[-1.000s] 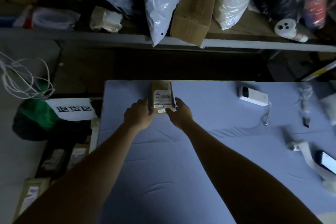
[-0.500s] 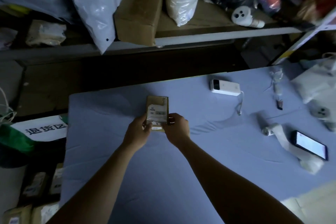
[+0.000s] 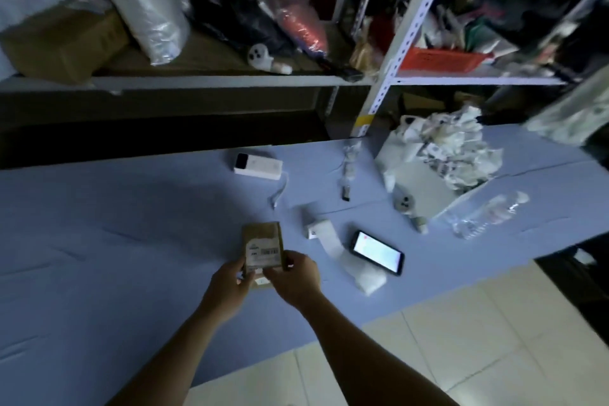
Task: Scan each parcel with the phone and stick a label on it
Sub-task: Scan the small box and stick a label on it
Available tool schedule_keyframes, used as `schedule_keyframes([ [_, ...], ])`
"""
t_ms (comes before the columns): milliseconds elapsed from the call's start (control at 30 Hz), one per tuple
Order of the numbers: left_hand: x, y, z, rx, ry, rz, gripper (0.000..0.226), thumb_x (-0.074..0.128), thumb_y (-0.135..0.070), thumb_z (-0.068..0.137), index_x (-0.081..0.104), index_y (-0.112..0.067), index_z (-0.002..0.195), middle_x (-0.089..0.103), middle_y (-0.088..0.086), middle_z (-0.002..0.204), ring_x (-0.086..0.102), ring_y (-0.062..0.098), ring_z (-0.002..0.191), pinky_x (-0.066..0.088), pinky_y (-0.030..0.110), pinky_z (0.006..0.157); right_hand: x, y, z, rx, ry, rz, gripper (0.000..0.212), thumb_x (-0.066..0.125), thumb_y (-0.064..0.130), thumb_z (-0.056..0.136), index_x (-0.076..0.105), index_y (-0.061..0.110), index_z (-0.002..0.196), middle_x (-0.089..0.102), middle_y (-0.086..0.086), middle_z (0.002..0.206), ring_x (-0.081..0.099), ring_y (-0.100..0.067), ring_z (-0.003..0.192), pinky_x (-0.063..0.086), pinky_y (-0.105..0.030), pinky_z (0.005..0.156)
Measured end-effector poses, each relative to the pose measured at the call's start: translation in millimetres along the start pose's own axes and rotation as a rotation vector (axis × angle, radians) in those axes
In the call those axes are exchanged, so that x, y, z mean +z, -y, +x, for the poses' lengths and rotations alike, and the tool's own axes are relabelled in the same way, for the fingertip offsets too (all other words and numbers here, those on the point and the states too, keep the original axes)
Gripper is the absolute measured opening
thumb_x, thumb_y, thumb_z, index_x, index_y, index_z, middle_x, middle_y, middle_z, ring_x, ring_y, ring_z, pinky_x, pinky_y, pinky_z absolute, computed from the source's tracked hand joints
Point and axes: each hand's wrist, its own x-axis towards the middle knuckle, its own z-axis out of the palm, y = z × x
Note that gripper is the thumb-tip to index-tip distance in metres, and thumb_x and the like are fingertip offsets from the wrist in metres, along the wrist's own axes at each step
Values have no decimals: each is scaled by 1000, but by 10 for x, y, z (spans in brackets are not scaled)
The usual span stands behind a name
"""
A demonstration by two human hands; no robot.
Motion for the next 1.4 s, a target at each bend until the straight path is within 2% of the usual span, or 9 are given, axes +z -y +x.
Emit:
schedule_keyframes([
  [133, 493, -266, 11, -13, 5, 4, 39, 56, -27, 101, 55, -25, 140, 67, 4, 123, 60, 10, 96, 47, 19, 76, -341, -449, 11, 2, 9, 13, 28, 70, 41, 76, 73, 30, 101, 76, 7, 98, 71, -13, 91, 60, -32, 77],
  [300, 828, -366, 155, -75, -76, -57, 34, 63, -23, 96, 62, -18, 129, 69, 5, 118, 65, 20, 104, 55, 36, 85, -484, -735, 182, -40, 107, -16, 36, 75, 36, 84, 71, 27, 118, 74, 6, 113, 69, -12, 103, 58, -31, 88],
  [433, 1045, -427, 220, -190, -216, -172, 69, 82, -45, 77, 56, -15, 133, 61, 5, 122, 60, 26, 112, 54, 47, 89, -664, -873, 346, -39, 221, 9, 44, 74, 31, 90, 64, 21, 131, 68, 4, 126, 67, -13, 112, 55, -31, 97],
  [533, 1154, -516, 224, -251, -307, -143, 77, 86, -51, 69, 53, -19, 132, 61, 4, 123, 60, 28, 112, 52, 45, 92, -928, -976, 595, -57, 101, -119, 49, 72, 26, 91, 60, 16, 137, 66, -2, 131, 65, -16, 115, 50, -24, 97],
  [667, 1240, -598, 222, -285, -365, -157, 76, 90, -42, 67, 54, -16, 128, 65, 9, 121, 63, 32, 111, 53, 41, 89, -1325, -1230, 969, -110, 24, -382, 45, 69, 18, 84, 62, 12, 128, 65, -10, 125, 59, -30, 119, 45, -33, 98],
  [833, 1338, -701, 193, -345, -449, -163, 72, 90, -48, 61, 52, -30, 120, 69, -6, 114, 66, 20, 105, 55, 33, 84, -1581, -1654, 1393, -159, 154, -786, 79, 69, 52, 85, 32, 20, 148, 47, -6, 143, 46, -29, 132, 40, -45, 106],
  [1033, 1569, -930, 121, -337, -555, -139, 87, 93, -43, 58, 49, -28, 131, 69, -1, 115, 66, 24, 107, 56, 47, 87, -1705, -1949, 1569, -272, 246, -671, 86, 74, 57, 76, 36, 25, 146, 48, -5, 132, 48, -26, 126, 52, -43, 94],
  [1233, 1820, -1084, -66, -401, -657, -122, 85, 91, -47, 61, 47, -36, 133, 64, -3, 115, 62, 21, 108, 55, 46, 90, -1878, -1959, 1663, -334, 316, -517, 82, 77, 57, 68, 46, 29, 139, 51, -5, 119, 49, -28, 120, 51, -40, 87],
  [1400, 1878, -1114, -107, -450, -749, -80, 88, 90, -44, 65, 46, -31, 140, 61, 6, 117, 59, 29, 109, 54, 48, 91, -1979, -1734, 1690, -626, 421, -538, 93, 81, 51, 65, 41, 31, 147, 47, -5, 116, 44, -27, 118, 47, -37, 89],
])
